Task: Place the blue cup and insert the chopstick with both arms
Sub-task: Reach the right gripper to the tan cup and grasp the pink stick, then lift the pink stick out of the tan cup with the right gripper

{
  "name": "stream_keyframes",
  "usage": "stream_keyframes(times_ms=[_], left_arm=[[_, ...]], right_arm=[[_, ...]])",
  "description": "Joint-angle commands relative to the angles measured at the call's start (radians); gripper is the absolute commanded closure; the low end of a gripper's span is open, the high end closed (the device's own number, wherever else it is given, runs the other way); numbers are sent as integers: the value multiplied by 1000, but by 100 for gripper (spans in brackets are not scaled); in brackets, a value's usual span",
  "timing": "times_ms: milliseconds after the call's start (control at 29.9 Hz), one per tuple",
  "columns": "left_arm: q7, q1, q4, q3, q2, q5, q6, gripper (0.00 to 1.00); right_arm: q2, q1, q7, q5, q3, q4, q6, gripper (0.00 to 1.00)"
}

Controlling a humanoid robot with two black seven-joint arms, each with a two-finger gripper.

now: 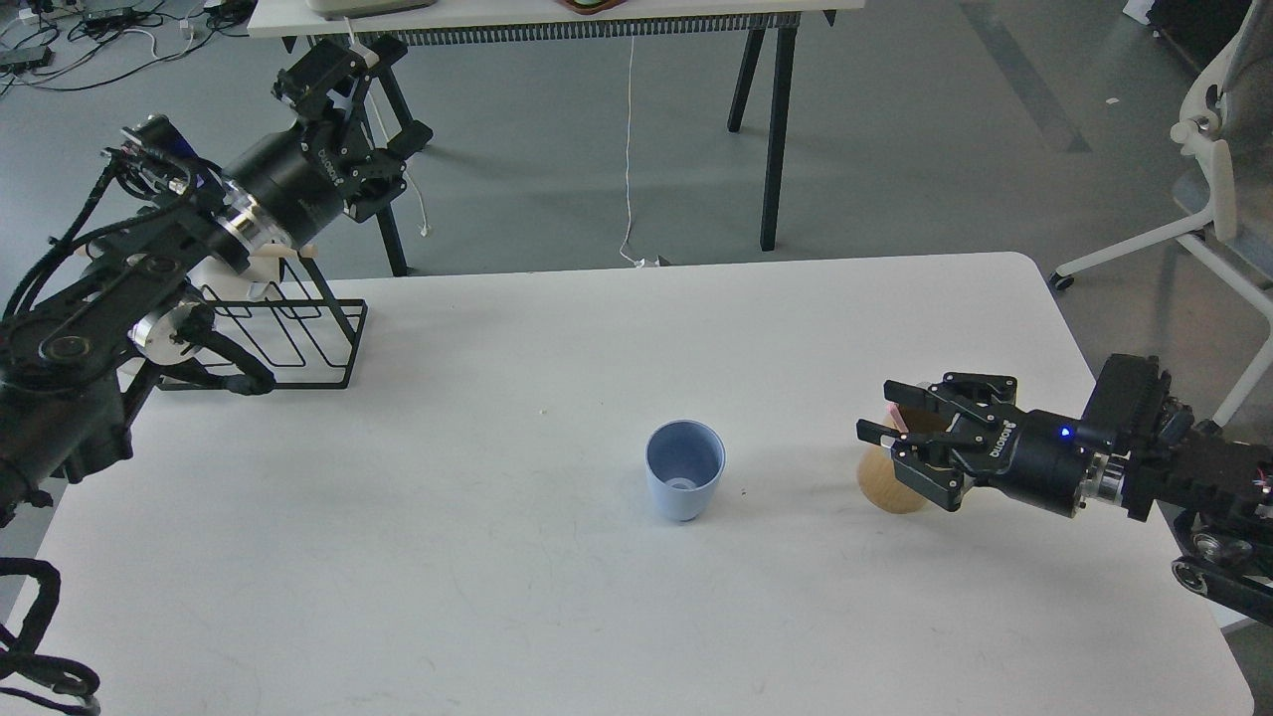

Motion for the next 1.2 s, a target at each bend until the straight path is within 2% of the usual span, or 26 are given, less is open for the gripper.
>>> stream_keyframes(times_ms=[0, 501, 802, 1169], left_arm=[[0, 0, 0, 0, 1, 0, 0, 1], [0, 2, 3, 0, 0, 0, 0, 1], [0, 5, 16, 0, -5, 0, 0, 1], [0, 5, 16, 0, -8, 0, 0, 1]], right_arm=[[-6, 1, 0, 1, 3, 2, 0, 59], [-22, -4, 0, 2, 9, 3, 0, 86], [-40, -6, 0, 4, 12, 3, 0, 92], [-75, -4, 0, 15, 50, 3, 0, 93]])
